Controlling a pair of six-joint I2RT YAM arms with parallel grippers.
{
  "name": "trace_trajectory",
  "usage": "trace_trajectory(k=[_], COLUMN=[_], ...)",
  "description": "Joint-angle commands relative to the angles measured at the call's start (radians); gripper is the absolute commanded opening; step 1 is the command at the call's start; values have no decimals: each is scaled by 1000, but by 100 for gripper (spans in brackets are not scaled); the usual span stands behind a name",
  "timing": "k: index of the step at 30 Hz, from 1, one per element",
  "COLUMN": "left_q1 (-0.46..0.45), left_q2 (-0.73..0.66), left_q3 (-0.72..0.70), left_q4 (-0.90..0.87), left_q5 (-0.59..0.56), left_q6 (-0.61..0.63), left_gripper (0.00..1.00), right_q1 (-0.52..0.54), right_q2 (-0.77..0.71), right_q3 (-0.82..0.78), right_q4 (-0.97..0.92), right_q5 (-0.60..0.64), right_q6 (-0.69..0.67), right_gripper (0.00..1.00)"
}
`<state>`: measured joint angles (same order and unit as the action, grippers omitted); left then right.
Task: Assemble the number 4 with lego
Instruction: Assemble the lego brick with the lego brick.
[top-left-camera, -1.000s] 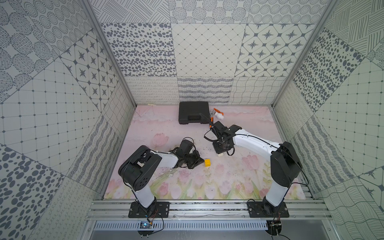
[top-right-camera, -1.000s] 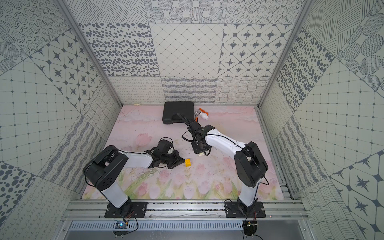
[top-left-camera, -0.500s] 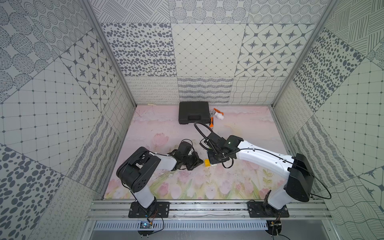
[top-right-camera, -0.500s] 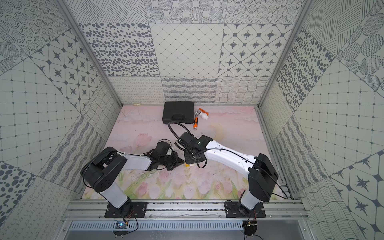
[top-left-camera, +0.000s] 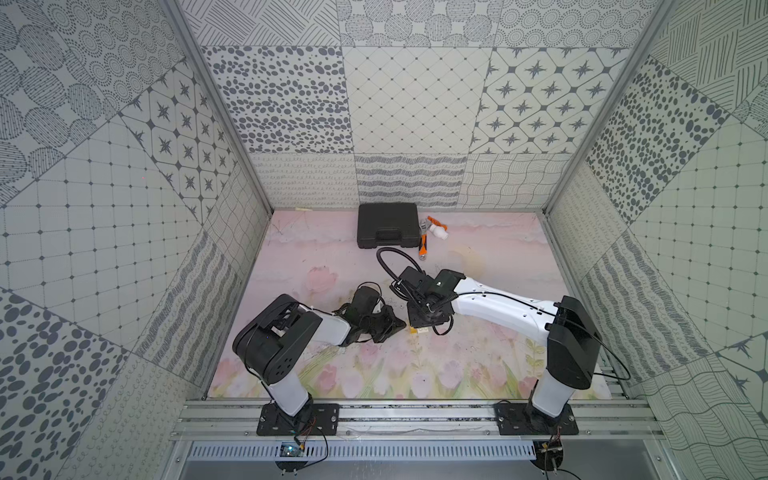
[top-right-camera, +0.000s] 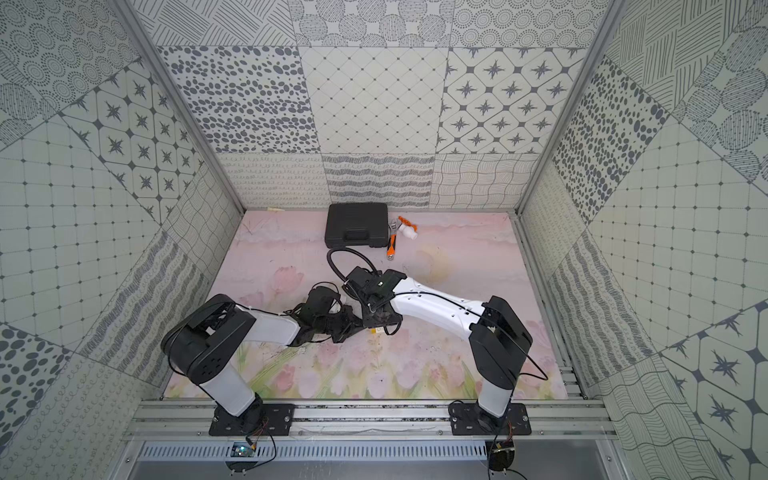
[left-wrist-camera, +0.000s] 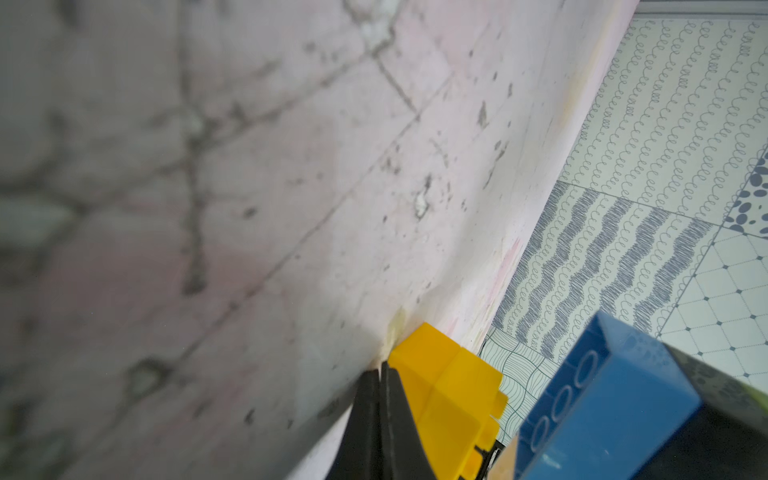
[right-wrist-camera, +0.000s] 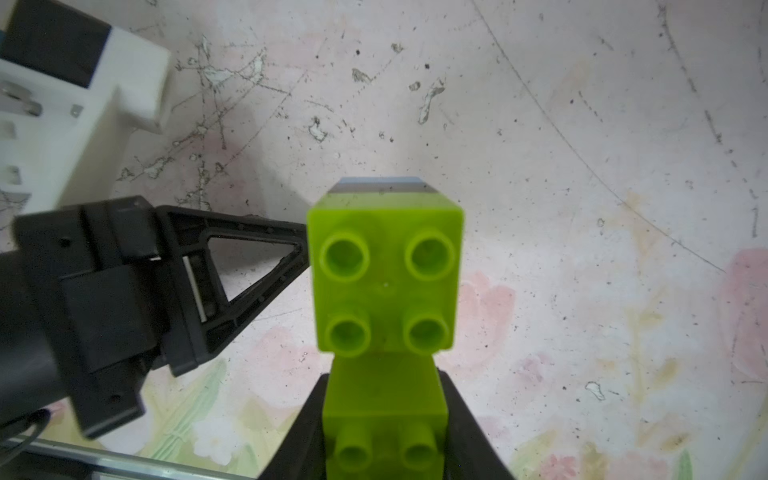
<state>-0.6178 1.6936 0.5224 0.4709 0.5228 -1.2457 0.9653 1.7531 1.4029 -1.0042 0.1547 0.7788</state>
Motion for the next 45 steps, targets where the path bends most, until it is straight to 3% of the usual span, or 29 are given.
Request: trace_trajectory(k=[1, 45], left_q1=[14, 28], left_q2=[34, 67], left_q3=[-27, -35], left_q4=[-269, -220], left_q5=[-93, -69], left_q6=[5, 6], left_gripper=[4, 4], right_q1=[10, 29], right_q2=[29, 182], right_q3=[62, 184], right_q4=[-42, -142], right_q5=[30, 35], right_q6=[22, 67], right_gripper=[13, 14])
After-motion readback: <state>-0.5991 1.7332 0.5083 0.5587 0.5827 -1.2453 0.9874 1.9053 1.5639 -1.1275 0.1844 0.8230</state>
